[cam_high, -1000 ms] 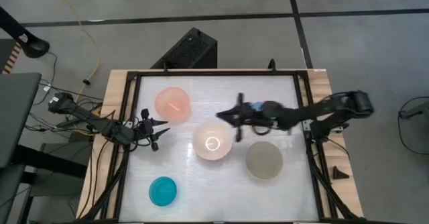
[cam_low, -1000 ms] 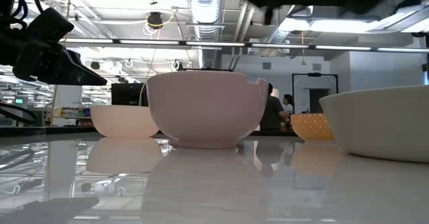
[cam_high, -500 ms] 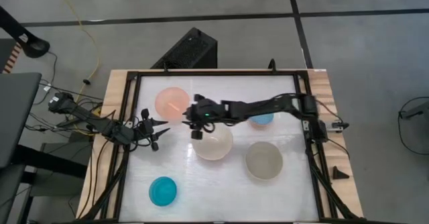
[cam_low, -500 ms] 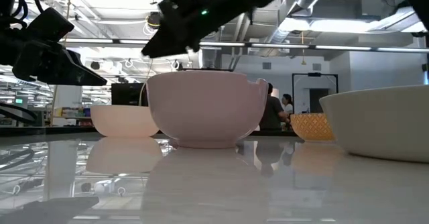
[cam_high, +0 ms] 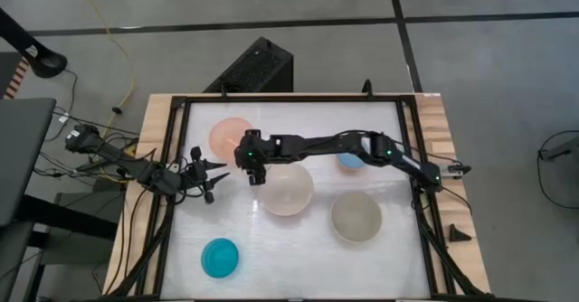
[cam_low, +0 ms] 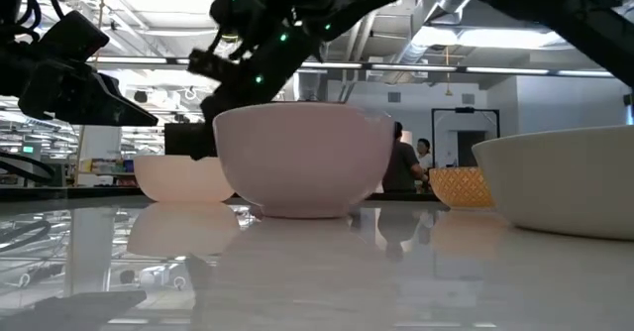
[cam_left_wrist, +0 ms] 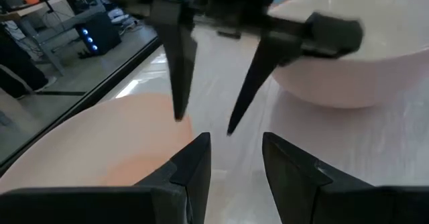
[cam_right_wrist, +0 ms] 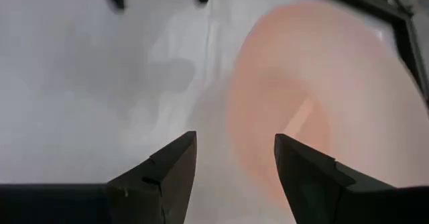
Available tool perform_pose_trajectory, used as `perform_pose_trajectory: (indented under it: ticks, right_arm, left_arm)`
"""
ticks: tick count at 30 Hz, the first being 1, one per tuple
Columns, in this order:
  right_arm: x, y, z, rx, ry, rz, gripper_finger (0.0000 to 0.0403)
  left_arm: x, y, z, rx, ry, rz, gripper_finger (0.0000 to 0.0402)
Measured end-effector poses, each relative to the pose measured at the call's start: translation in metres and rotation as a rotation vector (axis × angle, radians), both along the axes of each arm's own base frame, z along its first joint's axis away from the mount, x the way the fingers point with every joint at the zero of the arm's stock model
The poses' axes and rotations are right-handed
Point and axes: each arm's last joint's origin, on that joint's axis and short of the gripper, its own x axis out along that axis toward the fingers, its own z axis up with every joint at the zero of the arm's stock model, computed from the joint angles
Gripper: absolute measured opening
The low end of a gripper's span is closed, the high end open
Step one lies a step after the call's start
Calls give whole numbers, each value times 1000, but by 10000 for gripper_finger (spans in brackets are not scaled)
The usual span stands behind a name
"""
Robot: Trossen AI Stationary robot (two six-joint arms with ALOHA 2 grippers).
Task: Nest bowls inside each other
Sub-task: Stack the pink bowl on the white bowl
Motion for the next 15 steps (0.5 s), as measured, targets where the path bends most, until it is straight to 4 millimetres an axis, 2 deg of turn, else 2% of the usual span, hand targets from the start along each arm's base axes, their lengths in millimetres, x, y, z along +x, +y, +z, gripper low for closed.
perform_pose_trajectory:
  ticks: [6,10,15]
  right_arm:
    - [11,-4,-16,-55,24,-24,234]
    - [10,-7,-20,-80,60,-5,231]
    - [8,-6,-18,-89,75,6,191]
  left_arm:
    - [0,0,0,0,1,-1,125]
    - [0,0,0,0,0,0,125]
    - [0,0,0,-1,-1,-1,125]
